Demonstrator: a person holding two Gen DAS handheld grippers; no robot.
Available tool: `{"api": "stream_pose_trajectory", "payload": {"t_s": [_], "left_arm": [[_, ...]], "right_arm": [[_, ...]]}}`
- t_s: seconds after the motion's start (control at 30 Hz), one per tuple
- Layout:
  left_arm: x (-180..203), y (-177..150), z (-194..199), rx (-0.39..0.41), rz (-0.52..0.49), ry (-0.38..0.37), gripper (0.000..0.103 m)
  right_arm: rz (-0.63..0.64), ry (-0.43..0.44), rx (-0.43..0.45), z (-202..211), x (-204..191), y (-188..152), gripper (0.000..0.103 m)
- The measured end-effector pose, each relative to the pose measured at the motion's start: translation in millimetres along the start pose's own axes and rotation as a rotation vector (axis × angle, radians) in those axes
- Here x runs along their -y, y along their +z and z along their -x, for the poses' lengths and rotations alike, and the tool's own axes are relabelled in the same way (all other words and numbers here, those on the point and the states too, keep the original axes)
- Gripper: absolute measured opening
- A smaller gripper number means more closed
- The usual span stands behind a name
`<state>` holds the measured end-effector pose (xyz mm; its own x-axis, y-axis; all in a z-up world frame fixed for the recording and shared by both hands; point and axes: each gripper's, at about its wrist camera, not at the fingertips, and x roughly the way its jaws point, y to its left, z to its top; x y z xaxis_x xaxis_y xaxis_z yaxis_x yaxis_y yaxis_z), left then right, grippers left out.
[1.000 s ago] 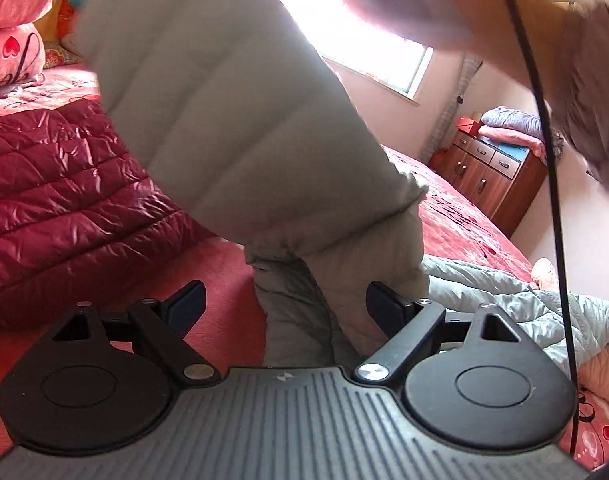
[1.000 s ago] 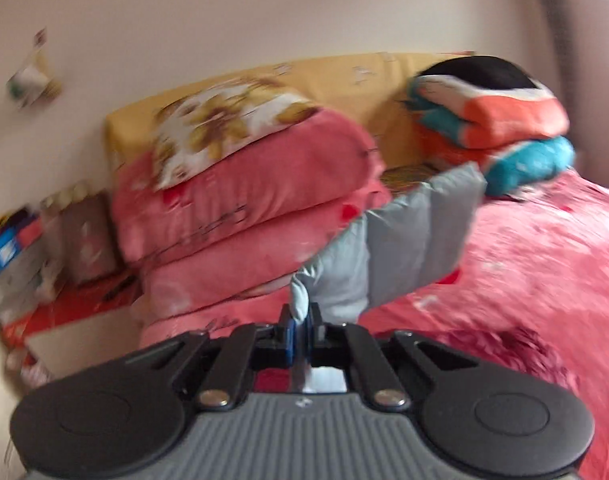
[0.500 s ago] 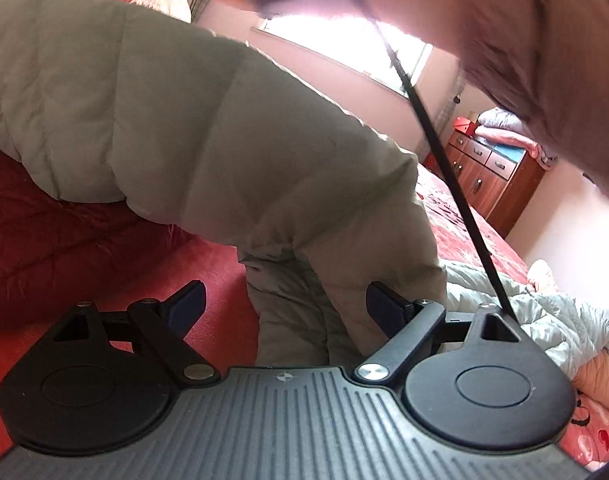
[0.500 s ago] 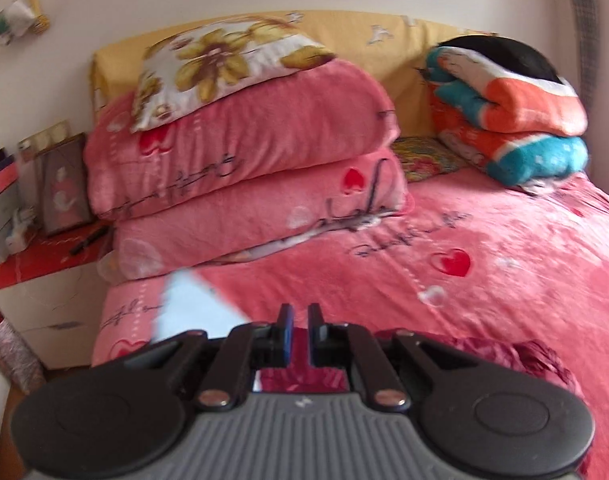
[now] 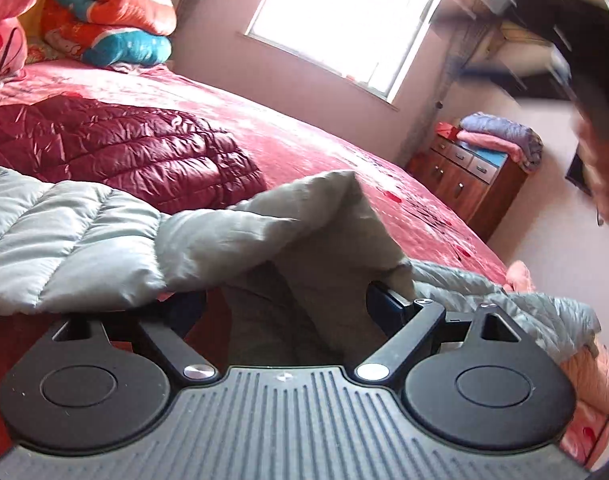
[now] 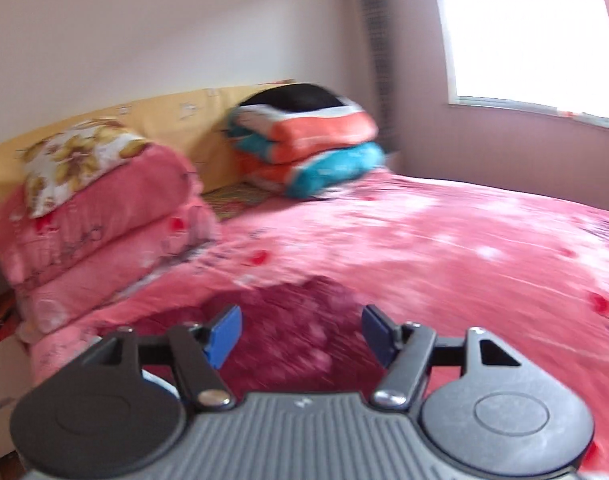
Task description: Fold large clothes
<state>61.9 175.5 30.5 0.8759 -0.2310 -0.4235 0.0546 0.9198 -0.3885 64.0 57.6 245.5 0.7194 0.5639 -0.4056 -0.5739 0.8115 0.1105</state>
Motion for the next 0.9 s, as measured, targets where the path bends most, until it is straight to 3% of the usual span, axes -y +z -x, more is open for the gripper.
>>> {"api": "stream_pose_trajectory", "payload": {"t_s": [0.1,0.23,0.4,0.5,0.6,0.8,0.9], "left_arm": [[8,-7,6,-0.003,-0.030,-0.024,0.103],[27,-17,16,-0.005,-0.102,-0.069,0.103],[47,-26,15,0.002,-0.150,-0.120,0.103],[51,-30,2,-0.041,-0.164,-0.087,0.103],[48,-31,-4,-0.055,-0.121,-0.081,0.103],[47,-29,-9,-0.046,-0.056,-0.059,0.102],[51,-25,-18,-0.051,-0.048,-0.028,0.095]], "right_arm": [[-0.086,-0.120,0.010,53,36,-38,0.079],[-0.235,-0.288,0.001,105,83,-98,0.079],[-0.517,-0.384,-0.013,152,126,-180,0.077],[-0.656,-0.372,-0.057,160,143,-222,0.063],[-0.752,-0.299,-0.069,159,153,-254,0.060],[-0.883,-0.170,-0.006,141,173,-265,0.061],[-0.883,-0.133,0.027,130,179,-259,0.062]]}}
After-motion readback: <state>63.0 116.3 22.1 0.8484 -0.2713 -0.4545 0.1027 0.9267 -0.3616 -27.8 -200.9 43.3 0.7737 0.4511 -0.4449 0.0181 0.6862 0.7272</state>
